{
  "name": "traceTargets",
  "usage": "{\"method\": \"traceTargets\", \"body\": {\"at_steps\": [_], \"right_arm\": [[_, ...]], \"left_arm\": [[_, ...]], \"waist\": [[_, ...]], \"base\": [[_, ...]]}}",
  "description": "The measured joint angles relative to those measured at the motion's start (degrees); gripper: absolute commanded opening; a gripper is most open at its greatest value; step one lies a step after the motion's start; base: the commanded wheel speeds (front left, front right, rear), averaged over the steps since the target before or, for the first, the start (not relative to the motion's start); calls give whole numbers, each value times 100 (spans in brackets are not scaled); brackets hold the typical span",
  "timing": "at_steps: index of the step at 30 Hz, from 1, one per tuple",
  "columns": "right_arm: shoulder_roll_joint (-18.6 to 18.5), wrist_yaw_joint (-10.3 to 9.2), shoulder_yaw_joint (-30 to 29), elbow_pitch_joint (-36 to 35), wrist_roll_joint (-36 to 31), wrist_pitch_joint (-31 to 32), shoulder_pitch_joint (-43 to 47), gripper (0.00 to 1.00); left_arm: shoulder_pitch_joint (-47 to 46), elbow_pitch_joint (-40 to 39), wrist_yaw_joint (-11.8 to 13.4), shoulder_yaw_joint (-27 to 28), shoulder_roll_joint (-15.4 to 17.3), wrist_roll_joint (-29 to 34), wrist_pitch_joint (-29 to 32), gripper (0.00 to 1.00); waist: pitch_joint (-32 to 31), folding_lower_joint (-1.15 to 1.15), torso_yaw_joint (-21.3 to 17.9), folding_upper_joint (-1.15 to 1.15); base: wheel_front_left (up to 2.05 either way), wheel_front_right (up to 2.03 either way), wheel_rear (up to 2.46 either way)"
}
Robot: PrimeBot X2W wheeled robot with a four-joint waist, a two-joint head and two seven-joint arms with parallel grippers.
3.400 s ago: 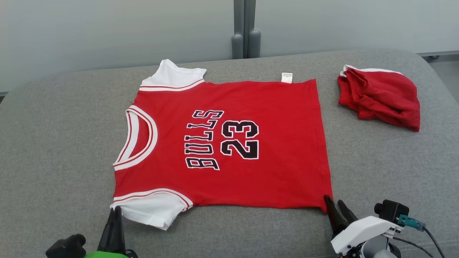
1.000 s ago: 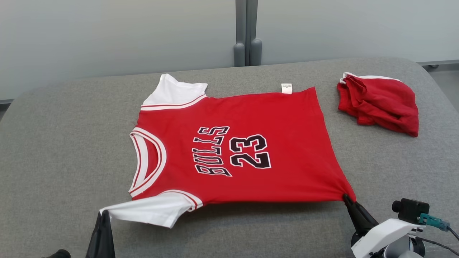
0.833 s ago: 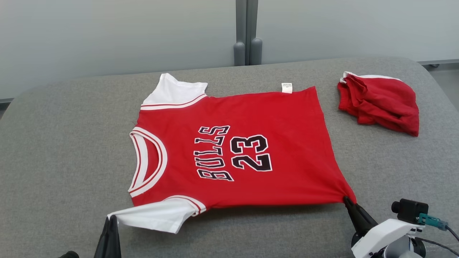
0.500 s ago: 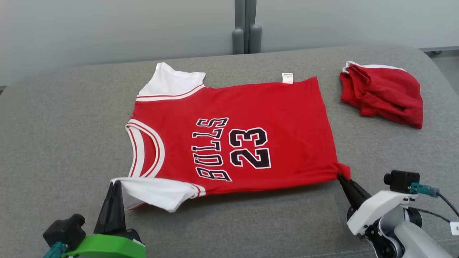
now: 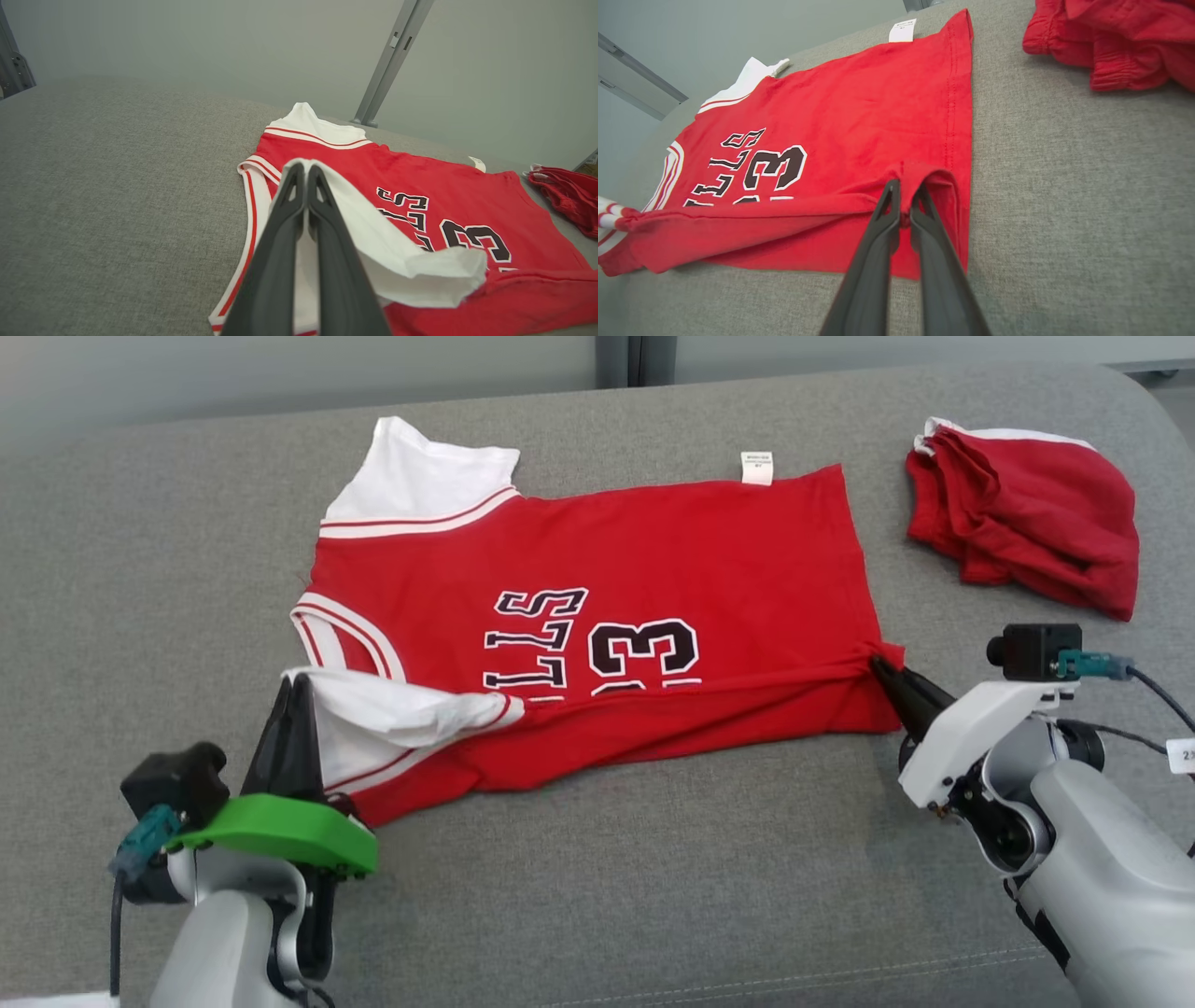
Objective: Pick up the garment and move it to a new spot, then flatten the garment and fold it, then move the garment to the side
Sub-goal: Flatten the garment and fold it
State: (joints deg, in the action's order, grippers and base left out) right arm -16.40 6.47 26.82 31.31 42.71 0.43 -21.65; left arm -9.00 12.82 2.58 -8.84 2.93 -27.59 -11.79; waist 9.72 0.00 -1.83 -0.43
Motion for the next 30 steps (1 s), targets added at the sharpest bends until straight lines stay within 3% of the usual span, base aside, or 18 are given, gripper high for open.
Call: {"method": "traceTargets", "body": {"at_steps": [7, 8, 9, 10, 13, 14, 16, 24, 30], "right_arm": [[31, 0, 75, 336, -47, 299, -577, 0], [62, 0, 109, 425, -66, 323, -691, 14], [82, 0, 116, 475, -87, 322, -744, 49], [107, 0, 116, 513, -100, 321, -787, 100], [187, 0, 98, 578, -100, 254, -901, 100], [205, 0, 97, 589, -101, 209, -940, 100], [214, 0, 66, 594, -102, 99, -1017, 100], [247, 2, -110, 608, -103, -510, -1145, 100], [267, 4, -216, 602, -138, -1026, -1081, 100]], "left_arm": [[-819, 455, 48, -23, 16, 160, 41, 0], [-986, 624, 48, -31, 15, 165, 38, 0], [-1059, 730, 48, -30, 16, 166, 36, 0], [-1115, 817, 48, -29, 13, 166, 30, 0], [-1233, 1073, 53, -3, 9, 166, 8, 2], [-1259, 1127, 55, 16, 9, 166, 2, 40], [-1329, 1252, 56, 77, 9, 166, -37, 100], [-1572, 1434, 33, 174, -3, 156, -188, 100], [-1566, 1435, -158, 299, -23, -5, -223, 100]], "waist": [[426, 0, -19, 0], [530, 0, -19, 0], [576, 0, -20, 0], [613, 0, -20, 0], [680, 0, -20, 0], [688, 0, -22, 0], [689, 0, -30, 0], [587, 0, -69, 0], [429, 0, -78, 0]], "base": [[0, 0, 0], [0, 0, 0], [0, 0, 0], [0, 0, 0], [0, 0, 0], [0, 0, 0], [0, 0, 0], [0, 0, 0], [0, 0, 0]]}}
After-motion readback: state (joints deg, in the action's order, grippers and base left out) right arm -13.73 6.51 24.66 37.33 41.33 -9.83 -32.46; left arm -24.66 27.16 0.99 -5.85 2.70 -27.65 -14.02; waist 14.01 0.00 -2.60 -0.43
